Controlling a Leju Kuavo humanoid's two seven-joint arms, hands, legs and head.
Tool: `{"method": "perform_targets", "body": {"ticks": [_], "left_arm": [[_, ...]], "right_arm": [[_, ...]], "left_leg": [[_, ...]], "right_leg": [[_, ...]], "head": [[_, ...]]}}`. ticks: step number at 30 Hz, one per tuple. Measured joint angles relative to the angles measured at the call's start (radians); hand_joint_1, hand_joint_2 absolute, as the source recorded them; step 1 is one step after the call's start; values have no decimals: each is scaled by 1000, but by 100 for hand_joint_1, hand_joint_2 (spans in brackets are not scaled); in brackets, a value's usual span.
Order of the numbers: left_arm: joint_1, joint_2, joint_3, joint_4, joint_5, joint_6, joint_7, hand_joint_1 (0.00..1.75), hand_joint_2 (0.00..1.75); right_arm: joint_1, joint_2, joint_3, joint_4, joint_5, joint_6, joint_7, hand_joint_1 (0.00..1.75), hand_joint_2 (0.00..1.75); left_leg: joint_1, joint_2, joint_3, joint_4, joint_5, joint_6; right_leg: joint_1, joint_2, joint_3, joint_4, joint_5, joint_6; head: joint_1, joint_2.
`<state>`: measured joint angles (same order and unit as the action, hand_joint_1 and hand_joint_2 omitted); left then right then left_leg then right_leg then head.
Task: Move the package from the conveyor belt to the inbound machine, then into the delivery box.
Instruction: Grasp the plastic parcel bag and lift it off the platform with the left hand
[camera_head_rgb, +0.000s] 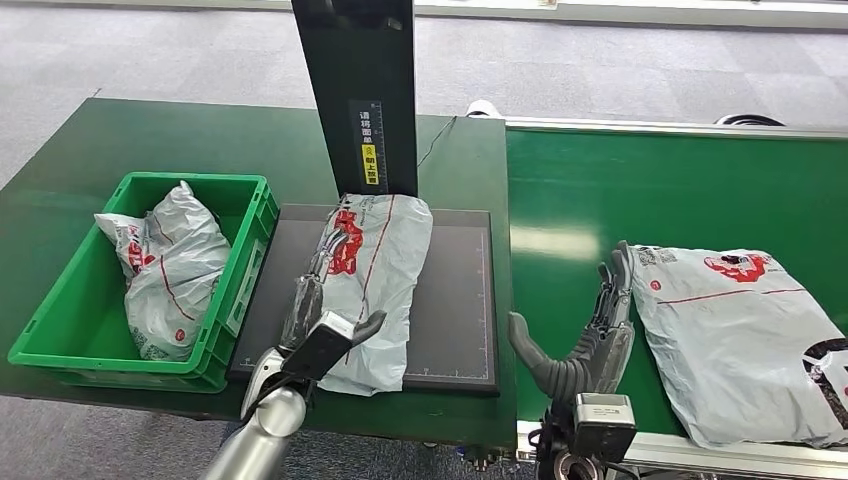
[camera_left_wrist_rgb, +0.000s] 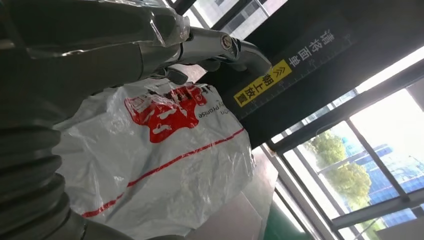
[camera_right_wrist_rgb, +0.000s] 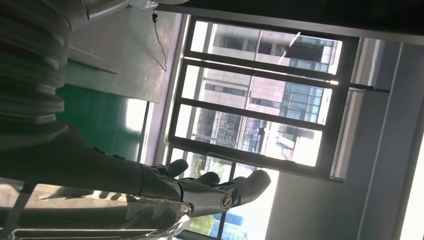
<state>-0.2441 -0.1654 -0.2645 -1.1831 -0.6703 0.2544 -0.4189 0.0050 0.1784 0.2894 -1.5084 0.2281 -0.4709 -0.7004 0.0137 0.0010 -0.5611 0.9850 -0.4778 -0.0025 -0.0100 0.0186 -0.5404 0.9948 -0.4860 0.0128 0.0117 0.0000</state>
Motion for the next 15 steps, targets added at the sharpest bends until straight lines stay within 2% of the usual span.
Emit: {"method": "perform_targets", "body": {"ticks": [5,12,15], "left_arm": [[15,3,-2,-28,-96,-6,66,0,175],[7,0,-6,12,-156,-6,100,0,175],[-19,-3,-8,62,-203,-2,133,0,175]], "right_arm": [[16,5,-9,-12,13,19,0,0,175],[18,16,-15,-12,17,34,0,0,175],[17,19,-19,-12,21,50,0,0,175]], "left_leg": [[0,0,0,0,0,0],[0,0,1,0,0,0],[0,0,1,0,0,0]], "right_leg": [[0,0,0,0,0,0],[0,0,0,0,0,0],[0,-1,0,0,0,0]], "head": [[0,0],[0,0],[0,0]]}}
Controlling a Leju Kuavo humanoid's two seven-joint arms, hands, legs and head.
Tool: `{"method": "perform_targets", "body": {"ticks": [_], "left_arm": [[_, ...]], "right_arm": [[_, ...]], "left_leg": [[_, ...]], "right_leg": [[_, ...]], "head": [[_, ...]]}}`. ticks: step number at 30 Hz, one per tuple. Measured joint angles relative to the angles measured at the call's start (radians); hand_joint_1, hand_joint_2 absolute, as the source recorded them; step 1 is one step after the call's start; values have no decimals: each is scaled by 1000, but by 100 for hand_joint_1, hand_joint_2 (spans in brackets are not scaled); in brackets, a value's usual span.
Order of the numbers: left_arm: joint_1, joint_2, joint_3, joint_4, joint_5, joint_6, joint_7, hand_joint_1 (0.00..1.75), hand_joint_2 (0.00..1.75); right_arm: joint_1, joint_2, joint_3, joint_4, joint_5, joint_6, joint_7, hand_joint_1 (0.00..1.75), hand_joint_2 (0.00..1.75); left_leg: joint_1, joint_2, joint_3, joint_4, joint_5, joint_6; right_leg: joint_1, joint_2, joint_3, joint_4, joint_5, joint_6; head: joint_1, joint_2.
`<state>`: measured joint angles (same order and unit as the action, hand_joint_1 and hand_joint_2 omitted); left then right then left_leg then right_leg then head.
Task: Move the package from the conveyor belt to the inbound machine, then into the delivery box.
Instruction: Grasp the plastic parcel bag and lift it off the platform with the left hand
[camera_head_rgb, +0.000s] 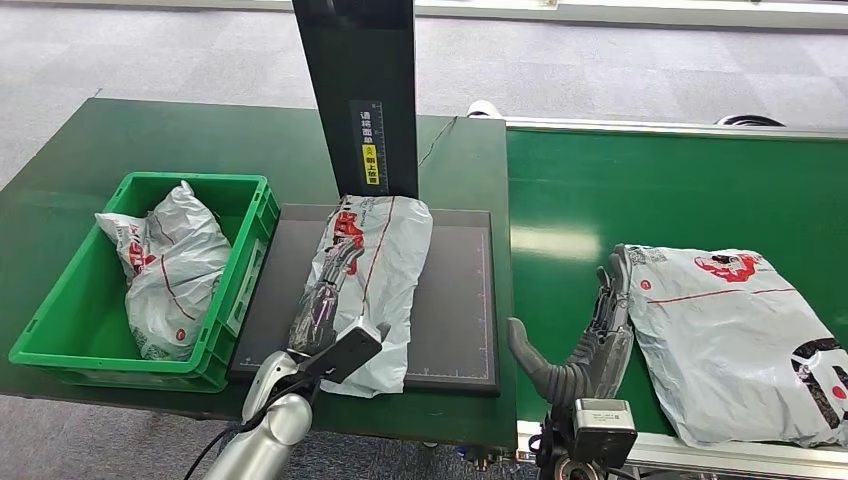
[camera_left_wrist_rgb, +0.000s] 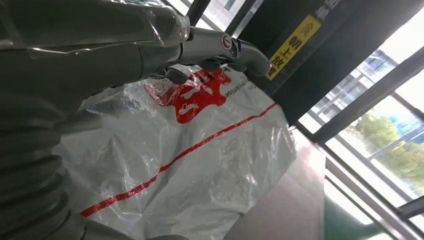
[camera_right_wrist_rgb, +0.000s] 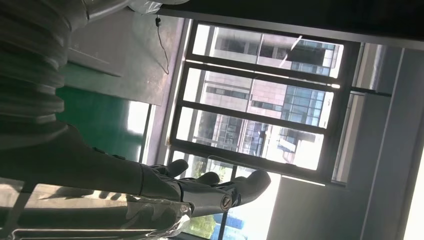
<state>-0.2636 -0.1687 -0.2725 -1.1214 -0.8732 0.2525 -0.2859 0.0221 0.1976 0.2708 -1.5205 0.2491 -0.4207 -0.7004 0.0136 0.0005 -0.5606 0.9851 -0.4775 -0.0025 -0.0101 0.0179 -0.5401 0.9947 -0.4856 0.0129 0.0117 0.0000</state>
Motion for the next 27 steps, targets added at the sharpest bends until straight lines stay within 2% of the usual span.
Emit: {"method": "perform_targets", "body": {"ticks": [9,15,19,20,27], "left_arm": [[-166,-11,-14,340,-169,63,115,0,175],[-242,-18,-21,469,-223,58,164,3,175],[-263,-21,-23,508,-239,49,167,169,175],[-264,-22,-23,514,-239,50,163,175,175],[-256,-27,-20,516,-219,91,100,175,175]], "right_arm": [[-32,9,-6,10,-8,24,0,0,175],[-50,9,1,27,-20,29,1,0,175],[-57,9,6,35,-25,29,2,0,175],[-59,9,7,38,-26,29,2,0,175],[-64,10,8,52,-25,29,2,0,175]], "left_leg": [[0,-1,1,0,1,0],[0,-6,7,0,1,0],[0,-7,10,-1,2,0],[0,-7,11,-1,2,-1],[0,-7,11,-1,5,0]], "right_leg": [[0,-1,3,0,0,0],[0,-5,10,0,0,0],[0,-7,15,0,0,0],[0,-7,15,0,0,0],[0,-7,15,0,2,0]], "head": [[0,0],[0,0],[0,0],[0,0],[0,0]]}}
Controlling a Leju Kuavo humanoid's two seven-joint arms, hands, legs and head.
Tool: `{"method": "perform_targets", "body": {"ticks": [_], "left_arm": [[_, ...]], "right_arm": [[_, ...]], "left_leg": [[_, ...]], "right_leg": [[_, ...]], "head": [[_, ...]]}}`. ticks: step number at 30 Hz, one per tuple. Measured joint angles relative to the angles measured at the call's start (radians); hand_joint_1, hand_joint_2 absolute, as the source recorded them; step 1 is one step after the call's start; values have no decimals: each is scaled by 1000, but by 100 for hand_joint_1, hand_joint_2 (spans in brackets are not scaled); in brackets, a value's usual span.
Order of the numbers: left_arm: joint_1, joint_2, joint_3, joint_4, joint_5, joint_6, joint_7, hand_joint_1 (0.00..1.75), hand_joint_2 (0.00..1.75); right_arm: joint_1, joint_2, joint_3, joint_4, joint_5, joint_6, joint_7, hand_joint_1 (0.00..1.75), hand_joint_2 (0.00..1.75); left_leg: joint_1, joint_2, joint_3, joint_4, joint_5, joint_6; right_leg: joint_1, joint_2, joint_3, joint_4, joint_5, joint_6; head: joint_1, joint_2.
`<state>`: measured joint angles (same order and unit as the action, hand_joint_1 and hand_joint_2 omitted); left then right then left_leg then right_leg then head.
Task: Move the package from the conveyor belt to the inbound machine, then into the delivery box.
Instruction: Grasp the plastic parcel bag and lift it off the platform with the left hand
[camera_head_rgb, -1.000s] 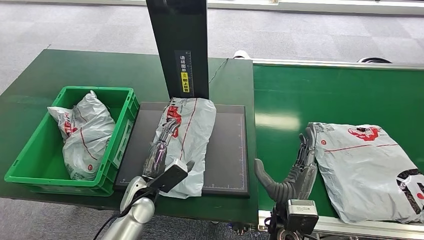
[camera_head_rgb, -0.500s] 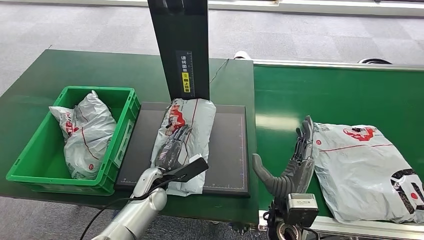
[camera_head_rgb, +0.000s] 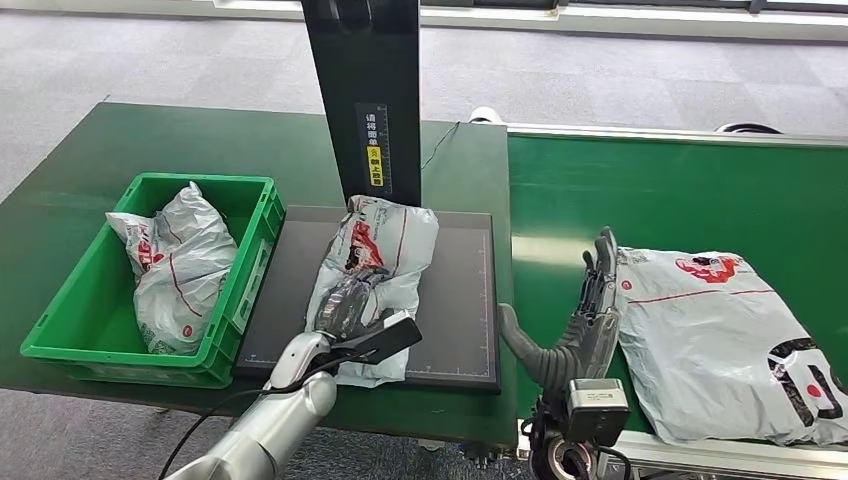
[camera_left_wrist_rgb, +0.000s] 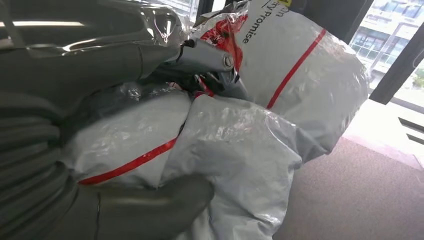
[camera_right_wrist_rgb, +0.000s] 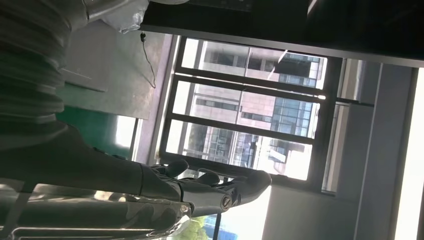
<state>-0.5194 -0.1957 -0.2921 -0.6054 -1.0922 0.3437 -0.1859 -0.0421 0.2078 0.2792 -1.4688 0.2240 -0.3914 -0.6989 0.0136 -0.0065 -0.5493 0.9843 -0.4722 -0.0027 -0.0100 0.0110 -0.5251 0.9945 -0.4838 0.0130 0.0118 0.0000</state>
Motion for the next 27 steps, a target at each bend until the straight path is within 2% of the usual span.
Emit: {"method": "perform_targets", "body": {"ticks": [6,12,17,20,23,27], "left_arm": [[29,-1,8,-39,33,30,-51,175,175],[114,-17,39,-169,186,108,-217,175,175],[180,-26,62,-341,416,133,-368,175,175],[215,-24,71,-459,526,153,-428,175,175],[246,-16,80,-580,609,171,-471,175,175],[272,3,96,-739,688,193,-488,175,175]], "right_arm": [[0,0,0,12,0,0,0,0,175],[5,2,0,16,3,-11,0,0,175],[14,4,-3,16,5,-19,0,0,175],[18,4,-5,17,4,-24,0,0,175],[24,4,-7,17,3,-31,0,0,175],[35,4,-12,17,3,-34,0,0,175]], "left_leg": [[0,-1,-3,0,0,0],[0,-1,-11,0,0,0],[0,0,-14,0,0,0],[0,0,-16,0,0,0],[0,0,-16,0,0,0],[0,0,-16,0,0,0]], "right_leg": [[0,0,-3,0,0,0],[0,0,-11,0,0,0],[0,0,-15,0,0,0],[0,0,-16,0,0,0],[0,0,-17,0,0,0],[0,0,-17,0,0,0]], "head": [[0,0],[0,0],[0,0],[0,0],[0,0],[0,0]]}}
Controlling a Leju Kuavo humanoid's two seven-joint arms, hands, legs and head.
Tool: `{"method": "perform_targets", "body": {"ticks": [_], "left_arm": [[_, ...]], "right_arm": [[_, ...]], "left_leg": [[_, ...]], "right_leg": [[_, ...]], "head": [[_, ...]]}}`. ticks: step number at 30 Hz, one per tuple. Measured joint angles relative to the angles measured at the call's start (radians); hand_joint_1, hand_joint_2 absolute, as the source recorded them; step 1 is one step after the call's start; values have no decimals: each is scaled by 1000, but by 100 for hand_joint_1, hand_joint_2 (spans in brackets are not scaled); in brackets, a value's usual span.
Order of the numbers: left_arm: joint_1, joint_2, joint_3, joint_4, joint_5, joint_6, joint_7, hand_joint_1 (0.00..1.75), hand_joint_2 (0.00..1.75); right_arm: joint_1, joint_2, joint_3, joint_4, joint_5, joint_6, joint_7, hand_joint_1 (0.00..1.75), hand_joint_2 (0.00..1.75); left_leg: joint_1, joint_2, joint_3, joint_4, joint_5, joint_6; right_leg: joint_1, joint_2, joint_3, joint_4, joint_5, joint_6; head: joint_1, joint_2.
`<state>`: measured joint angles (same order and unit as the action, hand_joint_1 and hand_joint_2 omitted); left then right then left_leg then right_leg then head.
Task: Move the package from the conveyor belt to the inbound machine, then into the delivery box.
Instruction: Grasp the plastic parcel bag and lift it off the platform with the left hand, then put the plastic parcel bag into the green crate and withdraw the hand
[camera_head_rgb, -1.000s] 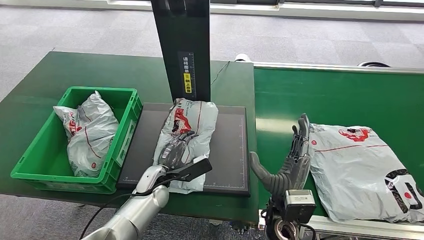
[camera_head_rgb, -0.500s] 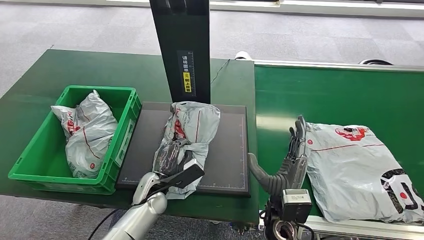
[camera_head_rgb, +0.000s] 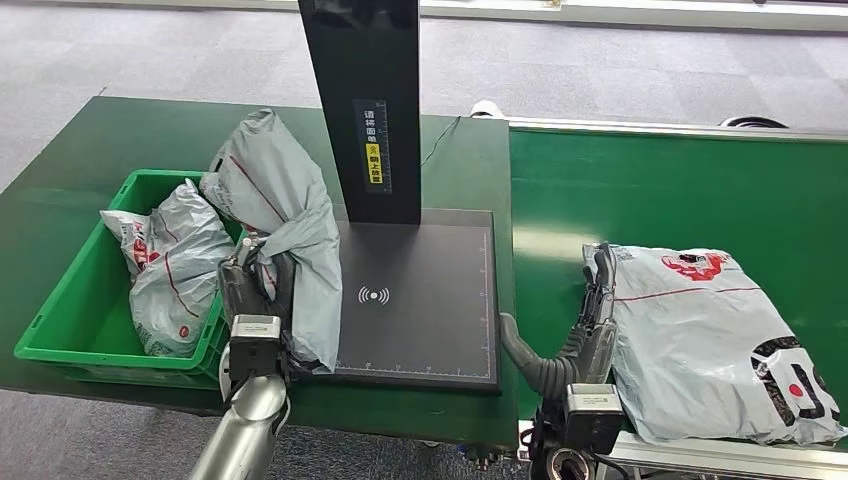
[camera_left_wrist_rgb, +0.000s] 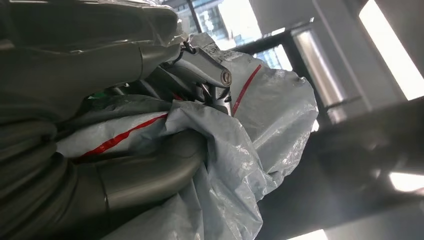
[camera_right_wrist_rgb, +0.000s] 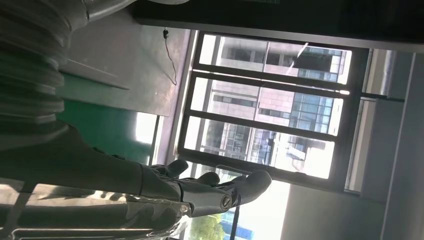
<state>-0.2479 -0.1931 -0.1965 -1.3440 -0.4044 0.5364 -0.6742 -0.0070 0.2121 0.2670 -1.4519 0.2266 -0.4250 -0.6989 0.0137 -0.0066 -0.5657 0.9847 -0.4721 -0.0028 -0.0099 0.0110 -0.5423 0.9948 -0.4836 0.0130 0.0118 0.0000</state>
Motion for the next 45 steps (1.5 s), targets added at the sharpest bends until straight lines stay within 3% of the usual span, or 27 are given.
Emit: {"method": "perform_targets", "body": {"ticks": [7,12,18,26,33,41,43,45], "left_arm": [[-30,45,62,-176,23,40,48,175,175],[-107,97,158,-163,-106,68,170,175,175],[-319,175,264,107,-362,15,358,175,175],[-568,261,299,582,-652,-103,601,175,175],[-616,297,295,802,-775,-236,737,175,175],[-616,342,312,866,-790,-242,743,175,175],[-613,350,325,869,-787,-232,728,147,175],[-604,356,341,868,-781,-211,715,60,175]], "right_arm": [[6,0,-7,0,-1,11,0,0,175],[-10,1,-9,6,-1,32,0,0,175],[-29,5,-6,15,1,50,0,0,175],[-44,9,-3,19,1,56,0,0,175],[-36,8,-3,19,4,57,0,0,175],[-31,5,-6,19,5,57,0,0,175],[-28,5,-7,19,8,57,0,0,175],[-25,5,-8,19,13,58,0,0,175]], "left_leg": [[0,0,0,0,0,0],[1,0,0,0,1,-1],[1,1,0,0,3,-1],[1,2,0,0,4,-1],[1,2,-2,0,3,-1],[1,2,-3,0,3,-1],[1,2,-3,0,3,-1],[1,2,-3,0,3,-1]], "right_leg": [[0,0,0,0,0,0],[0,0,0,0,0,0],[1,-1,-1,1,3,-3],[1,1,-2,1,3,-3],[1,1,-4,1,3,-3],[1,1,-4,1,3,-3],[1,1,-4,2,3,-3],[1,1,-4,2,3,-3]], "head": [[0,0],[0,0],[0,0],[-2,0],[-2,0],[-2,0],[-2,0],[-2,0]]}}
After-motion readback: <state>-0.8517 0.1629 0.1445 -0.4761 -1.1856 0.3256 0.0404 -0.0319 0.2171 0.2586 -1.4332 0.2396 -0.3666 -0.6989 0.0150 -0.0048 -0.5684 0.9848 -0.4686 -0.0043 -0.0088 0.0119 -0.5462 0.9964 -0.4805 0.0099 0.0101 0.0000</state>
